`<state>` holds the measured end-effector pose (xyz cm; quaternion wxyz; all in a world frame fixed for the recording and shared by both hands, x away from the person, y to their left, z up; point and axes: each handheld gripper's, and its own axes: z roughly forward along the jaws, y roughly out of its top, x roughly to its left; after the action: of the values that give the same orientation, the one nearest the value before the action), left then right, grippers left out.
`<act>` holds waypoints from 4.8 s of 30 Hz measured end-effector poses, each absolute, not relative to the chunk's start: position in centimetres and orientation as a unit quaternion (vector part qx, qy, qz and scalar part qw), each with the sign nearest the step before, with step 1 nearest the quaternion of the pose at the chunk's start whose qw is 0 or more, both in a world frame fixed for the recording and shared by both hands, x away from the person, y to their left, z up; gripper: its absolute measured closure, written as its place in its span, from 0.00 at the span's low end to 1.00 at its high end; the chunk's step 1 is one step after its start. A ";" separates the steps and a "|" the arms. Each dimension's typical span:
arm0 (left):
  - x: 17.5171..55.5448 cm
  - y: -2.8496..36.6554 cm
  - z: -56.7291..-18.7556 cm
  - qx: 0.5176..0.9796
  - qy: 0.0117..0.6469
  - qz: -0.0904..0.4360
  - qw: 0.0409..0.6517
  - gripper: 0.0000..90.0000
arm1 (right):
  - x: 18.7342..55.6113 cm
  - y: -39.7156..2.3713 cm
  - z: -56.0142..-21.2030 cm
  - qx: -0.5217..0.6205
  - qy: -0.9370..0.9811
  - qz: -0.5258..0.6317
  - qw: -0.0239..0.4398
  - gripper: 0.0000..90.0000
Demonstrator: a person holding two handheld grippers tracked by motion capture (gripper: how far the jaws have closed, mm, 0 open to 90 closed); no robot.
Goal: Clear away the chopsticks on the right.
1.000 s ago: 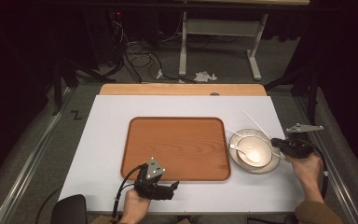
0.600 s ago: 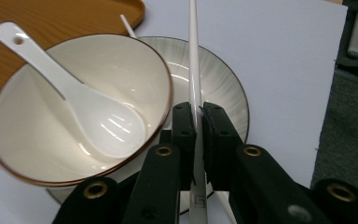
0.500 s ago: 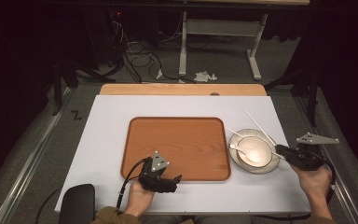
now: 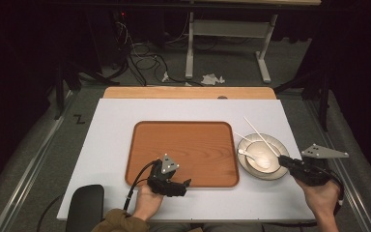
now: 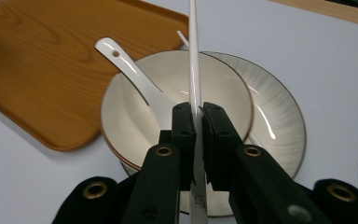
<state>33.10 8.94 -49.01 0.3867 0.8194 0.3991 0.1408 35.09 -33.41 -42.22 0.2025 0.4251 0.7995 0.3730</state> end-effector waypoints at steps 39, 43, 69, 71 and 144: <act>32.5 9.1 -48.8 0.825 0.381 0.144 0.391 0.18 | 36.3 -19.0 -46.8 0.363 0.877 0.280 0.146 0.94; 32.2 9.1 -48.9 0.827 0.378 0.148 0.388 0.18 | 36.9 -18.7 -47.2 0.365 0.879 0.270 0.147 0.94; 30.0 11.6 -48.9 0.802 0.426 0.165 0.384 0.18 | 40.3 -15.4 -49.1 0.339 0.901 0.242 0.125 0.93; 29.9 11.7 -48.9 0.802 0.428 0.167 0.381 0.18 | 40.4 -15.3 -49.1 0.340 0.900 0.242 0.122 0.93; 32.3 9.1 -48.7 0.828 0.379 0.136 0.390 0.18 | 35.1 -28.9 -43.4 0.436 0.782 0.388 0.221 0.72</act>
<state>32.26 9.11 -48.68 0.3904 0.8281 0.3787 0.1360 35.14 -28.93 -43.44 0.2210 0.4359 0.7816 0.3877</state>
